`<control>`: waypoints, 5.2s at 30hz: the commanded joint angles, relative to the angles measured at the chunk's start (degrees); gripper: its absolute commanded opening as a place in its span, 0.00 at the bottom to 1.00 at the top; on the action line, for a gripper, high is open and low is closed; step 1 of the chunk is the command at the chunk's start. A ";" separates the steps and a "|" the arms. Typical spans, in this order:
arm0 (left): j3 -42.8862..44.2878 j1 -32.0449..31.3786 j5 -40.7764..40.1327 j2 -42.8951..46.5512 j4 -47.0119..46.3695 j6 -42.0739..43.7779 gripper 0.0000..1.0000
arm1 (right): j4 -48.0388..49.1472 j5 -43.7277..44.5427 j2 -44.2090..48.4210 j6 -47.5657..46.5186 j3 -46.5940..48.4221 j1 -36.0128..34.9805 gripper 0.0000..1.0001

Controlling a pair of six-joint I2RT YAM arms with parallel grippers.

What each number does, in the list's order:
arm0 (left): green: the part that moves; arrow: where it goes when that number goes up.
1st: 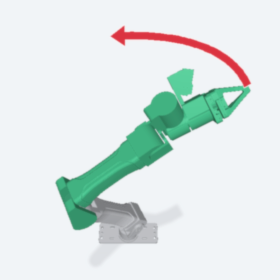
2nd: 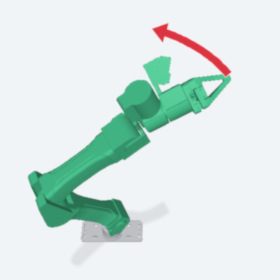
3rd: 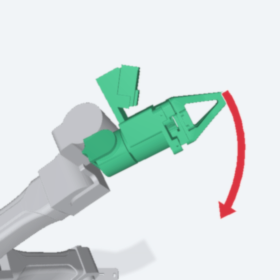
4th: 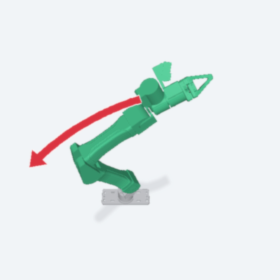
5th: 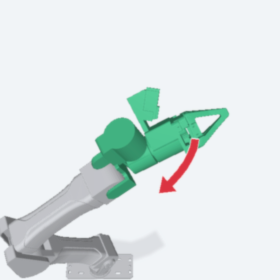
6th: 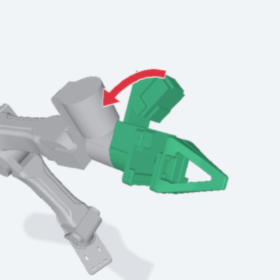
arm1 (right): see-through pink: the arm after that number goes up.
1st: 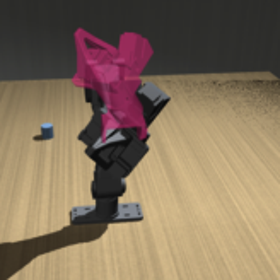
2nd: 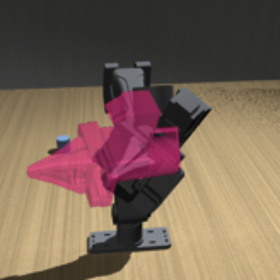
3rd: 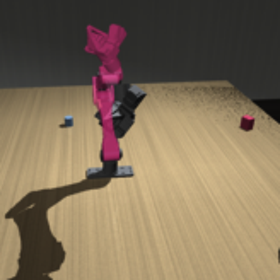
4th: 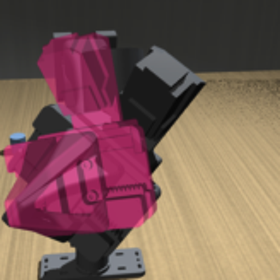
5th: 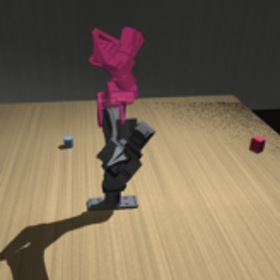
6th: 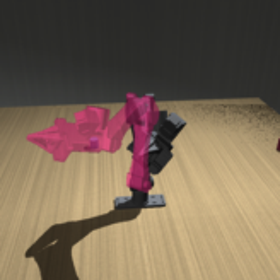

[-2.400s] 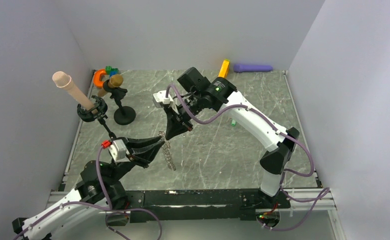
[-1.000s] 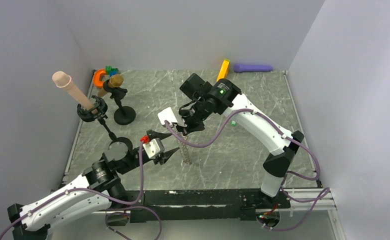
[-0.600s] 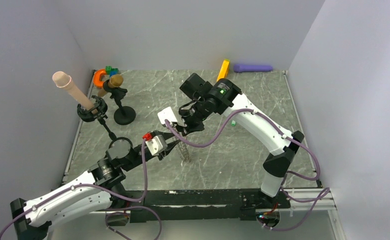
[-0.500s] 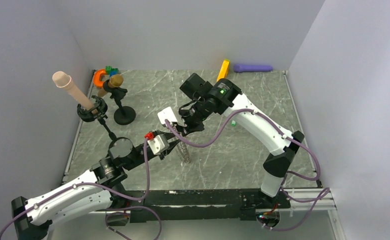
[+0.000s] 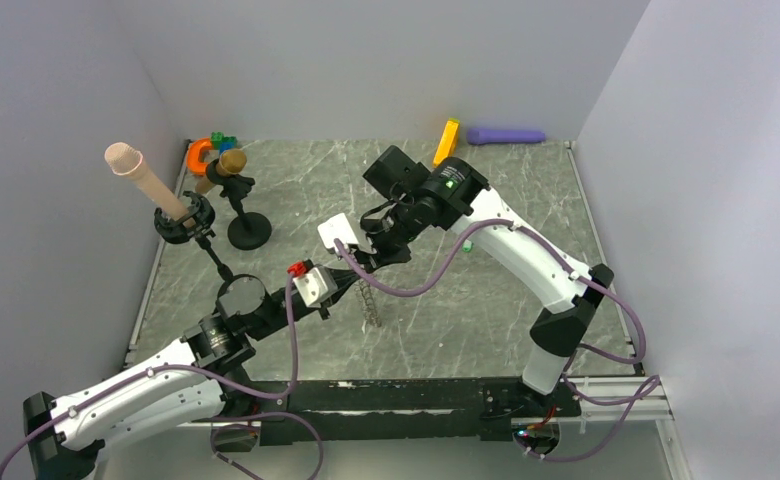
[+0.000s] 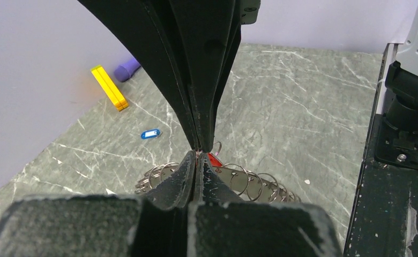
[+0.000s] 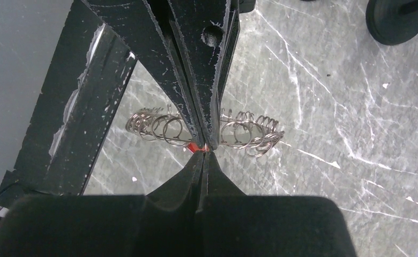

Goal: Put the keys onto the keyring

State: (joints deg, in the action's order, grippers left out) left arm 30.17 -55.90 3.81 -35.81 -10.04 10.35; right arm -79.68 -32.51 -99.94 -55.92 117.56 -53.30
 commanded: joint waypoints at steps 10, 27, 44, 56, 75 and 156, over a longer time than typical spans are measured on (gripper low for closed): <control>-4.60 0.00 -1.84 6.28 -9.55 -5.14 0.00 | 6.06 -6.38 4.09 5.88 -2.07 1.31 0.17; -10.99 0.00 -3.63 11.92 -22.39 -9.02 0.00 | 9.50 -21.34 3.66 7.92 -3.31 9.13 0.27; -17.88 -0.04 -9.68 10.75 -42.33 -13.66 0.00 | 10.54 -18.91 1.78 9.72 0.01 6.10 0.33; -21.11 0.00 -13.03 6.13 -56.54 -13.91 0.00 | 10.53 -16.69 0.32 11.23 7.50 6.06 0.35; -17.40 0.00 -14.45 -1.57 -64.18 -12.32 0.00 | 16.52 -3.41 0.22 17.27 5.50 1.52 0.33; -20.24 0.04 -5.68 15.61 -45.89 -13.69 0.00 | 14.30 -24.71 -3.40 13.97 6.44 1.73 0.24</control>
State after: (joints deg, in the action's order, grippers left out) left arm 9.54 -55.90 -3.25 -20.51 -52.16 -2.63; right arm -65.93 -57.19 -104.16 -40.53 124.27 -51.68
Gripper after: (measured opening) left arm 0.012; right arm 0.246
